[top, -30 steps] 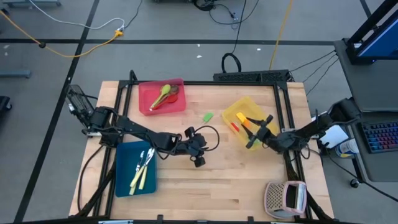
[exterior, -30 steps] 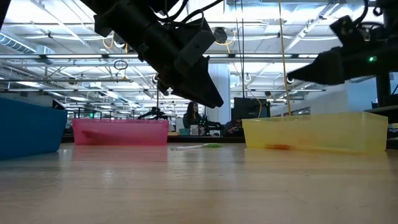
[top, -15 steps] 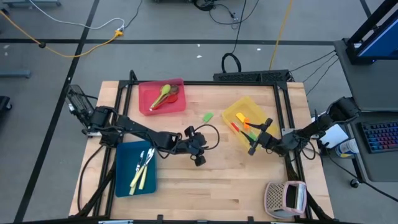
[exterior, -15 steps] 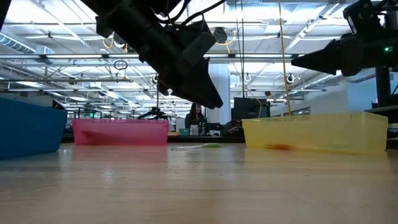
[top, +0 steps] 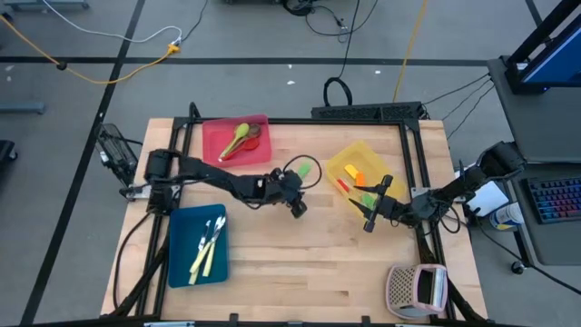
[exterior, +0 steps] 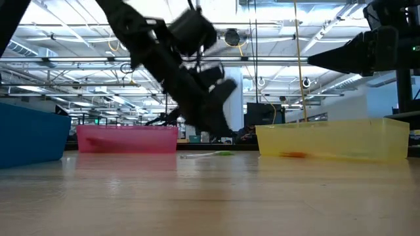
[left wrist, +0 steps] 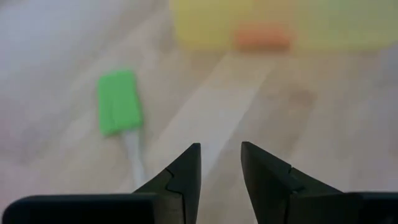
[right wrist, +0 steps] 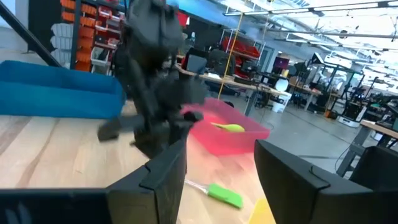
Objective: Pick & Place Kitchen Items
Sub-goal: Put the green spatula into the yellow bin
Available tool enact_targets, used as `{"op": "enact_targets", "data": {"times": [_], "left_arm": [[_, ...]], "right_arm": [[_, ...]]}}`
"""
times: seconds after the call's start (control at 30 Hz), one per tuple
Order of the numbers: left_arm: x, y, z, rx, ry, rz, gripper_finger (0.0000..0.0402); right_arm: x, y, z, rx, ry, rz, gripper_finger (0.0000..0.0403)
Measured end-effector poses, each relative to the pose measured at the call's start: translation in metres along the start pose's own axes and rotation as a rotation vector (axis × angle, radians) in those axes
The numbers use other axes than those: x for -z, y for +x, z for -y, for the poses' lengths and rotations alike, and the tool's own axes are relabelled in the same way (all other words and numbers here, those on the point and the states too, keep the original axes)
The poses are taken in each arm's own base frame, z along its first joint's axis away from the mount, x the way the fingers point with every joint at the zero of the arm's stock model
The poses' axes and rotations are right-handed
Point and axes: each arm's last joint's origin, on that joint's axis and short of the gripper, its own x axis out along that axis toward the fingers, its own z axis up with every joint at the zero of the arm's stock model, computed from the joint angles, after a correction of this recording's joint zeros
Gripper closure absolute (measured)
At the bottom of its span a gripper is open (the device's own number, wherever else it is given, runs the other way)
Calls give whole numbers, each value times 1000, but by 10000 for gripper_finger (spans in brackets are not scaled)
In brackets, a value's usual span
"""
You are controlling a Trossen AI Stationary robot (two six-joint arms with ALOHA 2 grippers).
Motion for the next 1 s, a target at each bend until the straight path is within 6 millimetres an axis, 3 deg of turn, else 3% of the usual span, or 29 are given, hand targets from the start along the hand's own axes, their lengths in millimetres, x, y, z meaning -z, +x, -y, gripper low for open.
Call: {"op": "enact_targets", "data": {"times": [0.13, 0.33, 0.47, 0.6, 1.0], "left_arm": [[20, 23, -13, -57, 14, -88, 282], [21, 30, -19, -124, -20, -68, 282], [14, 27, -17, -122, 33, 1, 282], [-9, 19, -18, -115, 21, 133, 282], [-20, 40, -64, -24, -51, 83, 282]], "right_arm": [[2, 0, -1, -5, -3, -15, 220], [5, 0, -2, -12, -2, -37, 222], [6, 0, -2, -14, 0, -46, 222], [6, 0, -2, -14, 0, -46, 225], [6, 0, -1, -9, -3, -45, 227]]}}
